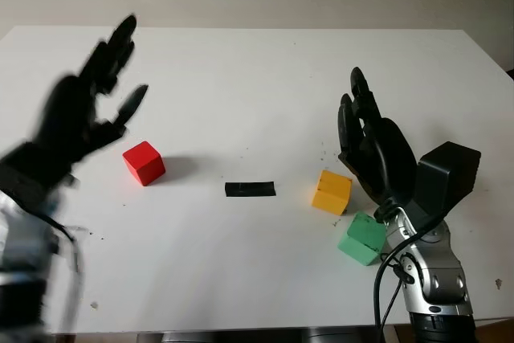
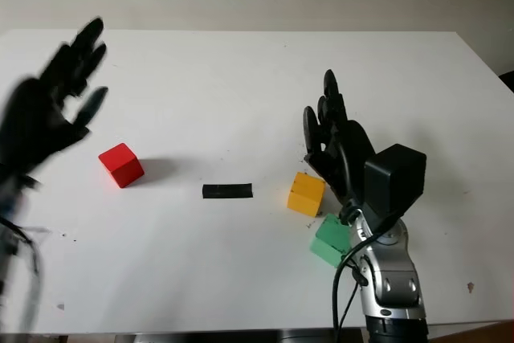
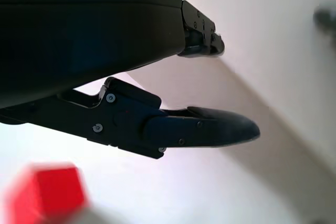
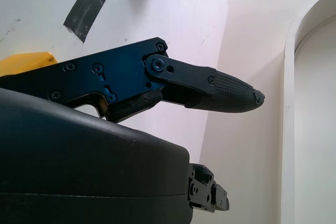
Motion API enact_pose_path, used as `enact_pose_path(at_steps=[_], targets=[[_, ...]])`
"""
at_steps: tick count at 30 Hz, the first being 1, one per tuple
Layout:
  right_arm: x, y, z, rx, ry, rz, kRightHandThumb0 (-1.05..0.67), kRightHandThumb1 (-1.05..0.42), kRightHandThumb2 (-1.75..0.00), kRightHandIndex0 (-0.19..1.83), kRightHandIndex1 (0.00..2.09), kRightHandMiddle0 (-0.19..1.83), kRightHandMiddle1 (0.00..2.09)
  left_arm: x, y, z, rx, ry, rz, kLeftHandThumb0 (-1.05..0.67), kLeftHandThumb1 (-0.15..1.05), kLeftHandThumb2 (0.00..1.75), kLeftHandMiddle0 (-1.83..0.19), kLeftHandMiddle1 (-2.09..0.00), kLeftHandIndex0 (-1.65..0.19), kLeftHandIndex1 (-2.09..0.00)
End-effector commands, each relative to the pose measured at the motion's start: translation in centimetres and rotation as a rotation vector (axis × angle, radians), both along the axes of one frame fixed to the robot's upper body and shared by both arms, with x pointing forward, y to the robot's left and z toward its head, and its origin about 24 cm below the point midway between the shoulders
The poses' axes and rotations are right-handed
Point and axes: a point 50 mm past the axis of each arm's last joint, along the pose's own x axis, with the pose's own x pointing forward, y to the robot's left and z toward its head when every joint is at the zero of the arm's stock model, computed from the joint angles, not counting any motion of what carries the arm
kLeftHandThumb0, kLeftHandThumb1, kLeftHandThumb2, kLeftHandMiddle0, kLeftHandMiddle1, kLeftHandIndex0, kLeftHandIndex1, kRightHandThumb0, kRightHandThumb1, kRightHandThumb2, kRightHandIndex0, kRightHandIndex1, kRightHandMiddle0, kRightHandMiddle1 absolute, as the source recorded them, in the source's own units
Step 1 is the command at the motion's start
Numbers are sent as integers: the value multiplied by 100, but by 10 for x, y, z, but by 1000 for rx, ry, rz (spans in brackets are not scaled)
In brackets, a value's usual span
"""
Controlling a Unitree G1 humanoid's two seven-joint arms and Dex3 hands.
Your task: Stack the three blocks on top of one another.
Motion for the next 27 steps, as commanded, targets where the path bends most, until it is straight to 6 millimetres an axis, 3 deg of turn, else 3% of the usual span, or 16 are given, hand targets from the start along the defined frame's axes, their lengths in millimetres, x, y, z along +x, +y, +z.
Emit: enact_pose_path(at_steps=[1, 4, 7, 13, 21, 27], targets=[[-2, -1, 3, -2, -14, -4, -73, -105, -67, -19, 0, -19, 0, 3, 4, 15, 98, 41, -5, -85, 101, 11, -9, -4, -31, -8], [-3, -1, 2, 1, -4, -8, -73, -105, -67, -19, 0, -19, 0, 6, 7, 32, 247, 86, 5, -70, 87, 3, -7, -4, -35, -7], [-4, 0, 2, -4, -1, -8, -73, -105, -67, -19, 0, -19, 0, 9, 7, 39, 515, 64, 24, -73, 83, 3, -3, -4, -34, -6], [-4, -1, 1, -8, 4, -6, -74, -105, -67, -19, 0, -19, 0, 17, 0, 29, 976, 36, -25, -72, 81, 4, 2, -3, -31, -4], [-5, 0, -2, -10, 15, -10, -73, -105, -67, -19, 0, -19, 0, 25, -14, 16, 1289, -75, -96, -65, 82, 6, 8, -3, -26, -3], [-5, 1, -3, -7, 28, -16, -74, -105, -67, -19, 0, -19, 0, 29, -23, 11, 1281, -106, -144, -64, 82, 5, 8, -5, -27, -5]])
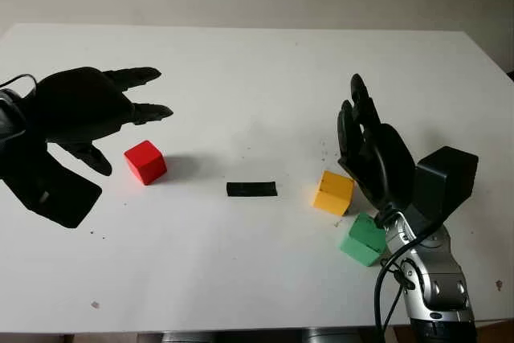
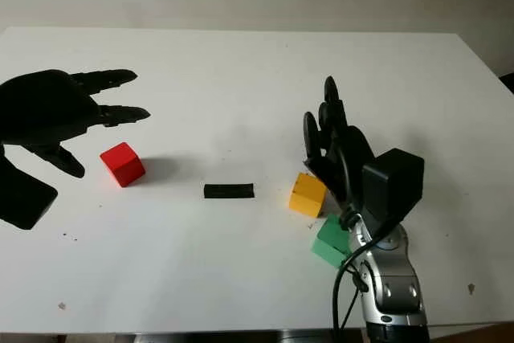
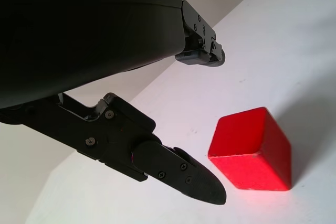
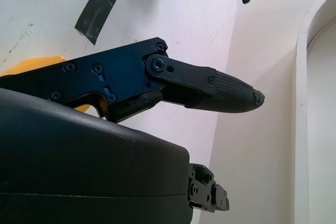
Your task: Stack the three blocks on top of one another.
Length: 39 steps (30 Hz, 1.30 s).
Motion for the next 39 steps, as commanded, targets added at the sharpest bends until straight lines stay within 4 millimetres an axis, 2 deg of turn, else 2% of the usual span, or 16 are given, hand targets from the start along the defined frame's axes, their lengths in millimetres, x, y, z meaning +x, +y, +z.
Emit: enact_pose_path(at_steps=[1, 7, 11, 17, 34, 35, 38, 39], targets=[[-1, 1, 3, 0, -8, -2, -74, -105, -67, -19, 0, -19, 0, 3, -4, 7, -24, -29, -35, -63, 82, 5, 7, -5, -27, -5], [-2, 1, 1, 6, -6, -4, -74, -105, -68, -19, 0, -19, 0, 7, -7, -2, -39, -33, -84, -62, 86, 7, 7, -6, -28, -6], [-2, 1, 0, -7, -14, 0, -74, -105, -68, -19, 0, -19, 0, 11, -9, -11, -28, -35, -113, -64, 88, 7, 4, -6, -37, -10], [-2, 0, 1, -5, -18, 3, -74, -105, -68, -19, 0, -19, 0, 14, -6, -27, -102, 27, -95, -64, 88, 6, 1, -7, -50, -16], [-2, -2, 4, -20, -12, 10, -73, -105, -67, -19, 0, -19, 0, 14, -3, -41, -67, 60, -63, -62, 88, 5, -4, -7, -58, -24], [-2, -2, 4, -19, -13, 10, -73, -105, -67, -19, 0, -19, 0, 15, -3, -41, -67, 54, -65, -62, 88, 5, -6, -6, -55, -32], [-2, -2, 4, -20, -14, 13, -74, -105, -68, -19, 0, -19, 0, 16, -3, -42, -69, 35, -74, -57, 91, 6, -11, -6, -36, -88], [-2, -2, 4, -20, -13, 13, -74, -105, -68, -19, 0, -19, 0, 16, -3, -42, -73, 30, -77, -55, 92, 6, -12, -6, -34, -98]])
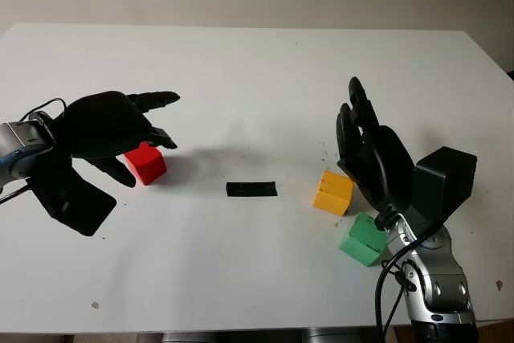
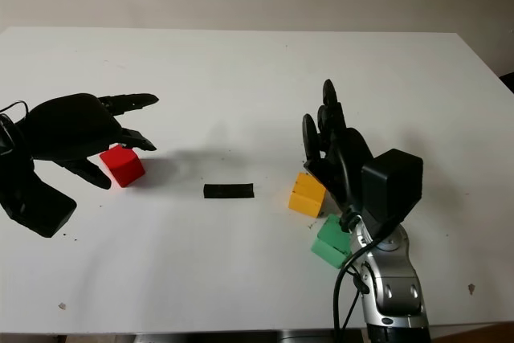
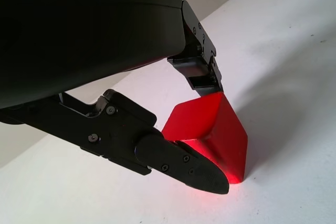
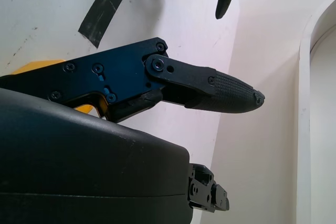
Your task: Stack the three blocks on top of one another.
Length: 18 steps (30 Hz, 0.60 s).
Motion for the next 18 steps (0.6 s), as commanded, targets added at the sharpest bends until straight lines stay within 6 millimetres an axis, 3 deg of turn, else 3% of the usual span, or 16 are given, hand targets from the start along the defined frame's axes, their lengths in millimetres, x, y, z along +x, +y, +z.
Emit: enact_pose_path(at_steps=[1, 4, 8, 18], targets=[[0, -3, 3, -10, -17, -5, -74, -105, -68, -19, 0, -19, 0, 2, -1, 1, -1, -15, -6, -52, 93, 6, -14, -6, -32, -111], [0, -3, 2, -6, -19, -5, -74, -105, -68, -19, 0, -19, 0, 3, 0, 1, -10, -19, -14, -47, 96, 6, -18, -7, -30, -132], [0, -4, 2, -2, -23, -3, -74, -105, -67, -19, 0, -19, 0, 4, 0, 1, -16, -33, -16, -42, 98, 6, -22, -8, -29, -142], [1, -2, 2, -5, -18, -4, -73, -105, -68, -19, 0, -19, 0, 6, -3, 9, 47, -96, -21, -42, 94, 5, -28, -8, -37, -122]])
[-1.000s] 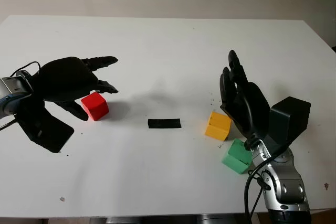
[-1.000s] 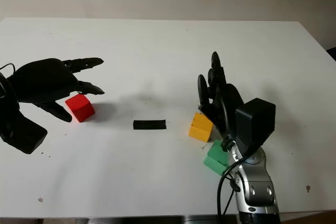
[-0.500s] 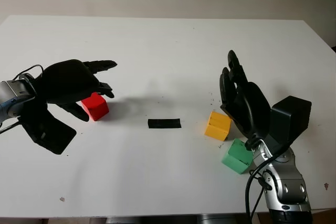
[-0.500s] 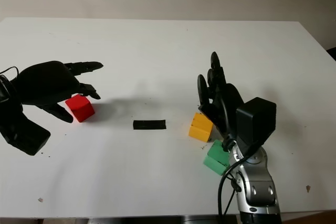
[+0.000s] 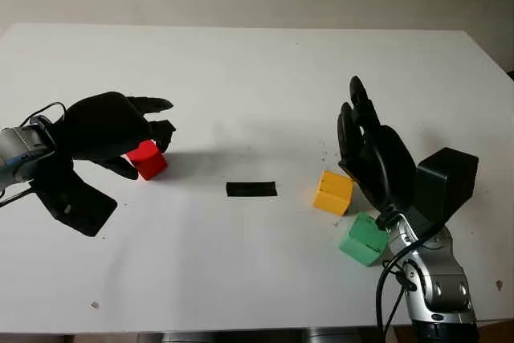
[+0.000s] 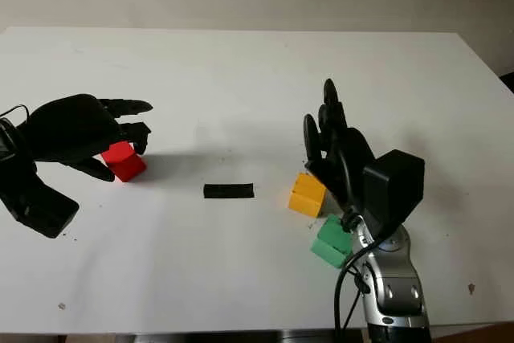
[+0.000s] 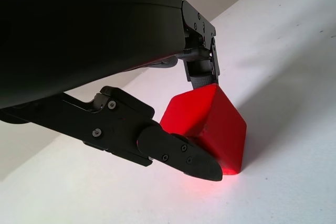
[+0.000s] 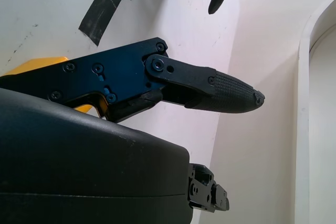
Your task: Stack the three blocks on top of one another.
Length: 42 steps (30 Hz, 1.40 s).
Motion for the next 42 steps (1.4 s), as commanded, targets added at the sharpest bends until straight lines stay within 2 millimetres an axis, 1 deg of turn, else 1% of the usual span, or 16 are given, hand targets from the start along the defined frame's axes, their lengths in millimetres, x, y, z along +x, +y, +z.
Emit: enact_pose_path(at_steps=[1, 4, 7, 12, 14, 15, 18, 20, 24, 28, 30, 33, 36, 39, 40, 42], targets=[[0, 0, 3, -3, -11, 1, -73, -105, -68, -19, 0, -19, 0, 3, -4, 13, 19, -49, -19, -42, 94, 5, -30, -8, -38, -120], [0, 0, 2, 1, -14, 1, -73, -105, -67, -19, 0, -19, 0, 3, -9, 20, 18, -54, -34, -41, 93, 5, -31, -7, -42, -116], [0, 0, 2, -1, -15, 1, -74, -105, -66, -19, 0, -19, 0, 2, -18, 28, 11, -65, -61, -43, 94, 5, -31, -6, -37, -123], [0, 0, 1, -7, -19, 1, -75, -105, -65, -19, 0, -19, 0, 3, -41, 48, 12, -73, -111, -51, 96, 5, -29, -5, -31, -150], [0, 1, 1, -9, -21, 2, -75, -105, -65, -19, 0, -19, 0, 3, -52, 57, 10, -67, -130, -52, 96, 5, -30, -6, -30, -155], [0, 1, 0, -9, -19, 2, -75, -105, -65, -19, 0, -19, 0, 3, -57, 61, 6, -63, -140, -52, 96, 5, -31, -6, -30, -154], [0, 2, 0, -10, -19, 5, -76, -105, -65, -19, 0, -19, 0, 3, -72, 68, -36, -38, -184, -49, 91, 4, -37, -8, -41, -143], [-1, 3, 0, -8, -22, 5, -75, -105, -65, -19, 0, -19, 0, 3, -82, 71, -72, -12, -217, -46, 90, 5, -40, -9, -42, -143], [-2, 3, -1, -12, -22, 1, -75, -105, -64, -19, 0, -19, 0, 3, -99, 70, -93, -10, -282, -46, 91, 5, -42, -9, -40, -142], [-3, 3, -2, -19, -19, -7, -75, -105, -65, -19, 0, -19, 0, 3, -116, 67, -32, -7, -335, -48, 88, 5, -43, -8, -48, -135], [-3, 2, -2, -25, -20, -8, -75, -105, -65, -19, 0, -19, 0, 1, -126, 64, 10, -11, -377, -47, 88, 5, -43, -8, -48, -138], [-5, 3, -1, -27, -12, -13, -75, -105, -66, -19, 0, -19, 0, -2, -139, 61, 75, -35, -449, -36, 87, 5, -43, -7, -49, -140], [-5, 4, 0, -20, -10, -19, -74, -105, -66, -19, 0, -19, 0, -4, -150, 56, 122, -62, -509, -29, 89, 6, -44, -8, -44, -147], [-6, 4, 0, -23, -10, -18, -74, -105, -66, -19, 0, -19, 0, -6, -157, 52, 174, -83, -558, -35, 89, 6, -47, -10, -37, -144], [-6, 4, 0, -23, -8, -19, -74, -105, -67, -19, 0, -19, 0, -7, -159, 51, 188, -90, -572, -35, 90, 6, -46, -10, -34, -146], [-7, 4, 0, -20, -7, -22, -74, -105, -66, -19, 0, -19, 0, -8, -163, 49, 199, -115, -609, -34, 90, 5, -47, -12, -37, -156]])
